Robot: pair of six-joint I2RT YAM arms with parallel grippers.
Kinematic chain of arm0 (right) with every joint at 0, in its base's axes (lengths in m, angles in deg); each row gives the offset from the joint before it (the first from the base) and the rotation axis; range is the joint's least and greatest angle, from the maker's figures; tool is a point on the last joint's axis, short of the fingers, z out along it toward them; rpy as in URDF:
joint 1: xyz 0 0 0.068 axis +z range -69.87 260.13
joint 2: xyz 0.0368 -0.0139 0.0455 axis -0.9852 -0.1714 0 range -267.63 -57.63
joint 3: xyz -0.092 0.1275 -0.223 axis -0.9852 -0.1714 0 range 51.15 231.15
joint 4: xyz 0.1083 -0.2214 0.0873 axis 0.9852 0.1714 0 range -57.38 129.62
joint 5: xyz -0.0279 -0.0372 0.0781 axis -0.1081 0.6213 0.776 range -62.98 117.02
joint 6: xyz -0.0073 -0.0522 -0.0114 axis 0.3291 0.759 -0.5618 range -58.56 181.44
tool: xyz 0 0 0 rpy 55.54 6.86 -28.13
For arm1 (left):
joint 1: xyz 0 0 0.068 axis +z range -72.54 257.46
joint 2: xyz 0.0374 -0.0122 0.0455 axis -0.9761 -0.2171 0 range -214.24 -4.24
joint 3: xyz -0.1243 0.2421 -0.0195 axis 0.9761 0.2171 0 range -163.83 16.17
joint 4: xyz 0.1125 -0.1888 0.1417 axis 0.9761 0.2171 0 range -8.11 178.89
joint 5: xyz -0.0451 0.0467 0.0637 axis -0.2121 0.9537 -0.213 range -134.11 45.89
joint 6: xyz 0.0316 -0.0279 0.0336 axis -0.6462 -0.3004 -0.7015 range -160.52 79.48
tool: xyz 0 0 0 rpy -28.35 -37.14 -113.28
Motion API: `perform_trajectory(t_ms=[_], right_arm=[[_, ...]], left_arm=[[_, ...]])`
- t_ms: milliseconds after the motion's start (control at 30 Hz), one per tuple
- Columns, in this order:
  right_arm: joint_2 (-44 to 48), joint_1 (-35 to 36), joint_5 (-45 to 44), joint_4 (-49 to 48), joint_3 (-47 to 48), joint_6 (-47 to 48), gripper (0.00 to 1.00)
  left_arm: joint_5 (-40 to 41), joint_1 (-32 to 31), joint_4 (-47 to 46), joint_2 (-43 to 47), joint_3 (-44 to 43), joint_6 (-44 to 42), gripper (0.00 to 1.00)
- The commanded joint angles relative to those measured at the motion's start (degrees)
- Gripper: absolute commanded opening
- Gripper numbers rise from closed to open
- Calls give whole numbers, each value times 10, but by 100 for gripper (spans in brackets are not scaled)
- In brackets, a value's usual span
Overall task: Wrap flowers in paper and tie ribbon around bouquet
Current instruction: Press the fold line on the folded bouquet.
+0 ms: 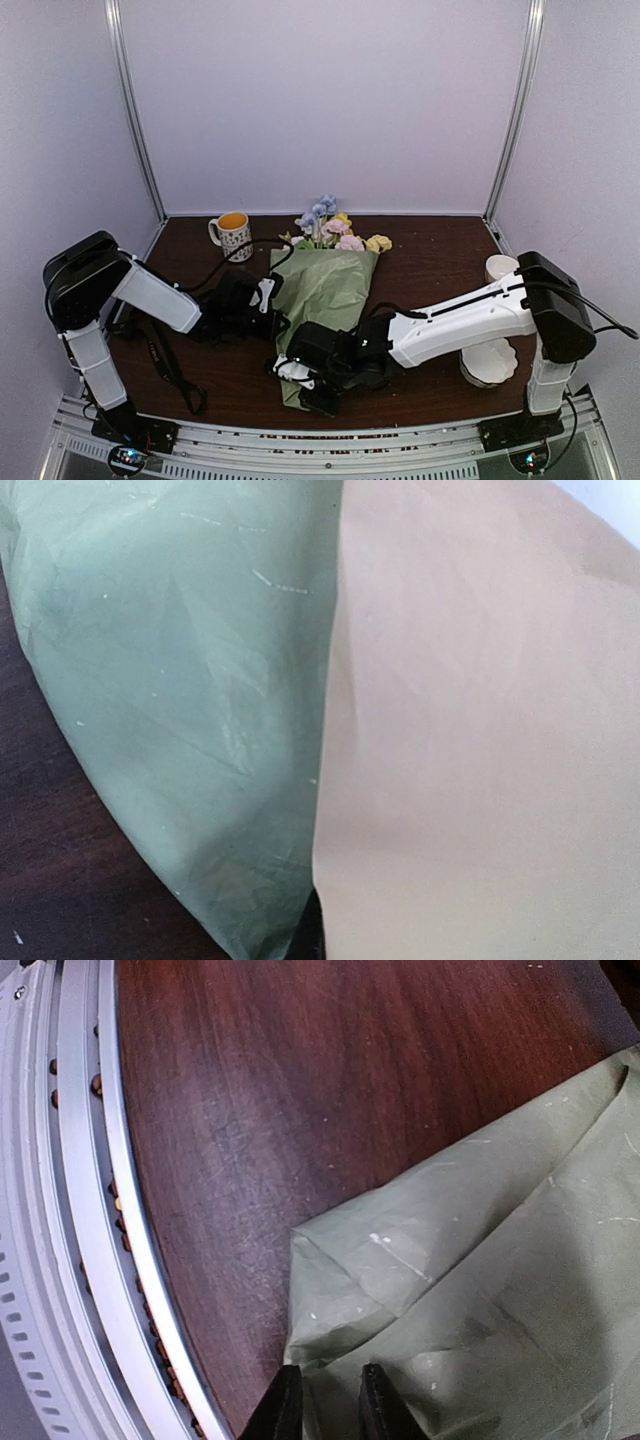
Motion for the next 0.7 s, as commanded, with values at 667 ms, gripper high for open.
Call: perform_trajectory(t_ms=[667], right_arm=[[127,-350,196,-264,-220,-346,59]], left_arm=[[-5,18,-31,-21,50,33,0]])
